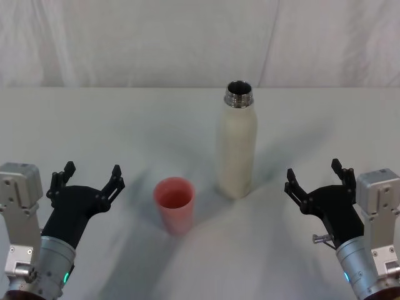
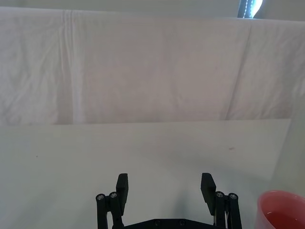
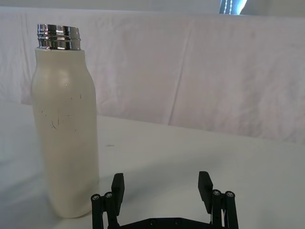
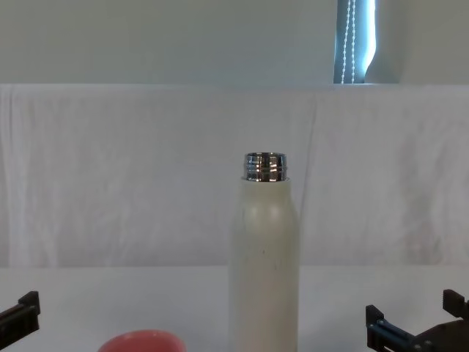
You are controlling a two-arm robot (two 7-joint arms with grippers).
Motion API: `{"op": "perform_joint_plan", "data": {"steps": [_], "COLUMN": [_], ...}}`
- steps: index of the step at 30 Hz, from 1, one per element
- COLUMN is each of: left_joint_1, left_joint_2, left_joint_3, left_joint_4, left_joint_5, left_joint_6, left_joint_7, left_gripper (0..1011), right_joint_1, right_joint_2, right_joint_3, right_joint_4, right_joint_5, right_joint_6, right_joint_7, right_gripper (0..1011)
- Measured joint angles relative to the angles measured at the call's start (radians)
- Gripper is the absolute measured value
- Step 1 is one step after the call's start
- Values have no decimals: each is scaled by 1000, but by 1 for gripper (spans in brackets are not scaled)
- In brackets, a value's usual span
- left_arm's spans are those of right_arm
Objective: Grasp the thermos with one hand and pour water into the cup lid.
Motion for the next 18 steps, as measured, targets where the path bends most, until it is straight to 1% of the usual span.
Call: {"op": "perform_joint_plan", "data": {"steps": [18], "left_joint_1": [0], "left_joint_2": [0], "left_joint_3": [0], "left_joint_4": [0], "left_joint_5": [0], "left_joint_6": [0], "left_joint_7": [0], "left_gripper": [1001], "right_joint_1": [0], "right_joint_2": [0], "right_joint_3": [-1], "right_joint_4": [2], "right_joint_5": [0], "right_joint_6": [0], "right_joint_7": [0], "right_gripper": [1001]}}
